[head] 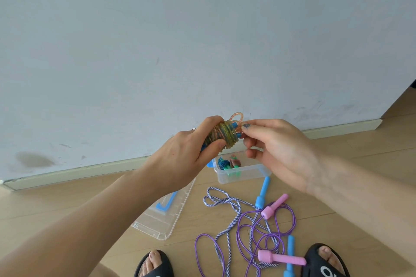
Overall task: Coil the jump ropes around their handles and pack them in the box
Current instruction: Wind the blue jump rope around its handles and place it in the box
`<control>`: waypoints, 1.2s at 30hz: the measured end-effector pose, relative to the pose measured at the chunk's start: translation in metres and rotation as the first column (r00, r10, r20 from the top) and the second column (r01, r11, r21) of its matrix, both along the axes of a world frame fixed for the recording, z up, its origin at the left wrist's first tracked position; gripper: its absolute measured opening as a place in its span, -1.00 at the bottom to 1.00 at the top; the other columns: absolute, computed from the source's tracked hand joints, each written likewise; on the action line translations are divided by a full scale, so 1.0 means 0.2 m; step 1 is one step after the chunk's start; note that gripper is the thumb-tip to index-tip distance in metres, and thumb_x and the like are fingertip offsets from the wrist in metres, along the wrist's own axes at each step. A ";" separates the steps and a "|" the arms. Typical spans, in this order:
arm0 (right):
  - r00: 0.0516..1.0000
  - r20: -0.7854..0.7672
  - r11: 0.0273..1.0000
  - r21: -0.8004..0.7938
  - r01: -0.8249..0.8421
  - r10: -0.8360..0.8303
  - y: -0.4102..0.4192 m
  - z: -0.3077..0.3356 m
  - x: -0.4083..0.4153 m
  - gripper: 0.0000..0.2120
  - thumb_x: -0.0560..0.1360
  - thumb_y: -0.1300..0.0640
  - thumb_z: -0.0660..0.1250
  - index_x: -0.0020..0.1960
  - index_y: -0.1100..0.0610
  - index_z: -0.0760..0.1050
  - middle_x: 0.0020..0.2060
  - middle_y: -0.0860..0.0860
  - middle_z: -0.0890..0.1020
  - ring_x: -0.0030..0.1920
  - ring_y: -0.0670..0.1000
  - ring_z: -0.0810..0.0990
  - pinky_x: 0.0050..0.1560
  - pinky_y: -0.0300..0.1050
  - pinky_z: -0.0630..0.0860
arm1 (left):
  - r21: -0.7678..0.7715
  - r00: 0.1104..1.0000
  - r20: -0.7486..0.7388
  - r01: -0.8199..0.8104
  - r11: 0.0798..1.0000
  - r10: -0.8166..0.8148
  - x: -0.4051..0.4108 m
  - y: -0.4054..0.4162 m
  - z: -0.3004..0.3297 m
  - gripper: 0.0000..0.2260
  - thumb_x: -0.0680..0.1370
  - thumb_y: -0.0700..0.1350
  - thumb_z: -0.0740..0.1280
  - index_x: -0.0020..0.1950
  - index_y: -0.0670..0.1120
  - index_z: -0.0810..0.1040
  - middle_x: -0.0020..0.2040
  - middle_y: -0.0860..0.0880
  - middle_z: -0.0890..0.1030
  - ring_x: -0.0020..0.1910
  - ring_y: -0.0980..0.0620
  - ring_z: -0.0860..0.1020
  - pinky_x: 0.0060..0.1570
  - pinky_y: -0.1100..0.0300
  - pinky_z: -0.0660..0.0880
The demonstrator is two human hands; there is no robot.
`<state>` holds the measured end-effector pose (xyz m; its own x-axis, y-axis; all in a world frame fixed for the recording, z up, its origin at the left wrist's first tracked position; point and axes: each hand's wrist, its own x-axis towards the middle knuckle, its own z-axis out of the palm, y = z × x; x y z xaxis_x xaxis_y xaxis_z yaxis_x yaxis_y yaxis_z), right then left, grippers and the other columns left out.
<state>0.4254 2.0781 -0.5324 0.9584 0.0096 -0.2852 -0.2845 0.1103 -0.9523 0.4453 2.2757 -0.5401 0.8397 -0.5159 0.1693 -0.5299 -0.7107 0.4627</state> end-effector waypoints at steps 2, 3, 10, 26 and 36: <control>0.998 0.029 0.997 -0.065 0.049 -0.047 0.02 -0.01 0.00 -0.82 0.61 0.19 0.27 -0.06 0.16 0.64 -0.28 0.06 0.47 -0.34 -0.05 0.44 -0.11 0.02 0.34 | -0.005 1.000 -0.001 -0.011 1.000 0.011 0.00 -0.01 -0.01 -0.69 0.62 0.18 0.09 0.36 0.18 0.25 -0.30 0.00 0.54 -0.35 0.02 0.47 -0.36 0.25 0.36; 0.997 0.047 0.991 -0.111 0.072 -0.067 0.02 -0.02 0.00 -0.82 0.61 0.17 0.28 -0.07 0.11 0.65 -0.32 0.01 0.48 -0.35 -0.06 0.46 -0.11 0.03 0.36 | -0.003 1.000 0.004 -0.015 1.000 0.015 0.00 -0.01 -0.01 -0.69 0.63 0.17 0.09 0.36 0.18 0.25 -0.31 -0.01 0.54 -0.35 0.02 0.47 -0.37 0.25 0.36; 0.985 0.123 0.984 -0.118 0.132 -0.117 0.04 -0.04 0.02 -0.83 0.59 0.17 0.29 -0.07 0.04 0.66 -0.38 -0.03 0.56 -0.29 -0.01 0.49 -0.12 -0.03 0.45 | 0.008 0.999 0.010 -0.033 0.999 0.033 0.00 -0.01 -0.01 -0.68 0.62 0.18 0.08 0.36 0.17 0.23 -0.29 0.02 0.54 -0.34 0.02 0.49 -0.35 0.19 0.41; 0.938 0.334 0.961 -0.213 0.176 -0.097 0.08 0.02 0.02 -0.85 0.57 0.23 0.31 0.09 0.02 0.53 -0.09 -0.09 0.68 -0.36 -0.19 0.49 -0.19 -0.25 0.44 | -0.071 0.995 -0.089 -0.042 0.997 0.035 0.00 0.02 0.02 -0.71 0.63 0.15 0.09 0.34 0.15 0.26 -0.26 -0.06 0.61 -0.30 -0.08 0.56 -0.20 -0.08 0.53; 0.928 0.364 0.959 -0.223 0.172 -0.082 0.10 0.01 0.03 -0.84 0.59 0.27 0.28 0.07 0.05 0.53 -0.12 -0.11 0.68 -0.34 -0.19 0.49 -0.20 -0.27 0.46 | -0.095 0.992 -0.118 -0.060 0.994 0.049 0.00 0.03 0.01 -0.74 0.64 0.13 0.10 0.31 0.15 0.28 -0.27 -0.02 0.60 -0.31 -0.06 0.56 -0.20 -0.06 0.53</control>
<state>0.4308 2.0990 -0.5302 0.9853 -0.1463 0.0884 0.0698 -0.1277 -0.9894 0.4453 2.2817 -0.5372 0.8830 -0.4546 0.1170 -0.4306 -0.6853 0.5873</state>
